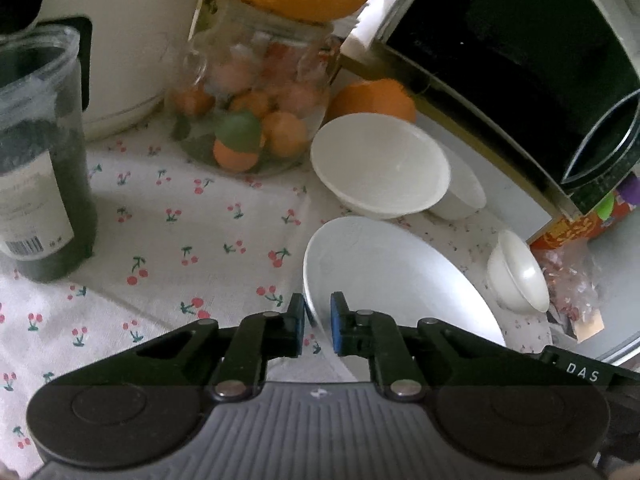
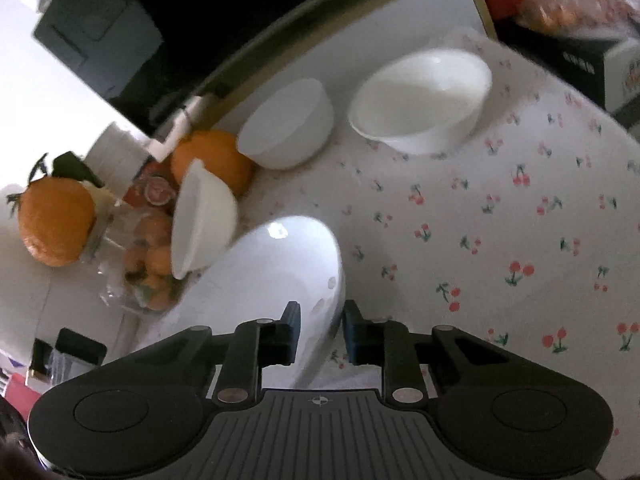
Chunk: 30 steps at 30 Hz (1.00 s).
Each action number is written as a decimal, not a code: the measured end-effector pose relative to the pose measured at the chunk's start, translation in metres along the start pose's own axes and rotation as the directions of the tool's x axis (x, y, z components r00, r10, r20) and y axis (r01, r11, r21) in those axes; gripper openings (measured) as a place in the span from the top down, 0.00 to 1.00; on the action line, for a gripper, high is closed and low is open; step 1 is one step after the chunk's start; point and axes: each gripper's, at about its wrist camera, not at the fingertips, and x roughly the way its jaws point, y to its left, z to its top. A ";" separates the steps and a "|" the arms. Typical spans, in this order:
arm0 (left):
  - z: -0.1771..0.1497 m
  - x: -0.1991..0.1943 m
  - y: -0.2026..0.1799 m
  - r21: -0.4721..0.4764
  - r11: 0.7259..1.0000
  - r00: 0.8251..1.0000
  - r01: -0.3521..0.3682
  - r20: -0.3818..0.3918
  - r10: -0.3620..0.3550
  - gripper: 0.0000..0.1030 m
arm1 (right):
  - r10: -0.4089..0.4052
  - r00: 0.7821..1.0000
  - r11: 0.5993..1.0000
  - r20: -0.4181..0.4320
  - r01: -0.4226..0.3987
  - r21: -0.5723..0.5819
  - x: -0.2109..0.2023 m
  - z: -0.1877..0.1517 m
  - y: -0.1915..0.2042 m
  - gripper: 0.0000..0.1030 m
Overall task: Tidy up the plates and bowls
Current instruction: 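Carry the white plate with the left gripper onto the blue plate stack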
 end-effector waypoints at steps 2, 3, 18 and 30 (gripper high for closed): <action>-0.001 -0.001 0.002 -0.004 1.000 1.000 -0.005 -0.018 0.005 0.89 | 0.000 1.000 1.000 -0.003 0.000 -0.008 -0.004 0.000 0.002 0.78; -0.002 -0.002 0.002 -0.006 1.000 1.000 -0.006 -0.024 0.006 0.89 | 0.002 1.000 1.000 -0.004 -0.002 -0.009 -0.005 -0.001 0.003 0.78; -0.015 -0.038 0.002 0.003 1.000 0.998 0.026 -0.053 -0.026 0.88 | 0.031 0.999 0.998 0.019 -0.030 -0.050 -0.051 -0.014 0.014 0.78; -0.032 -0.066 -0.007 0.059 0.997 0.998 0.051 -0.040 -0.049 0.88 | 0.037 0.999 0.998 0.019 -0.036 -0.055 -0.086 -0.030 0.014 0.78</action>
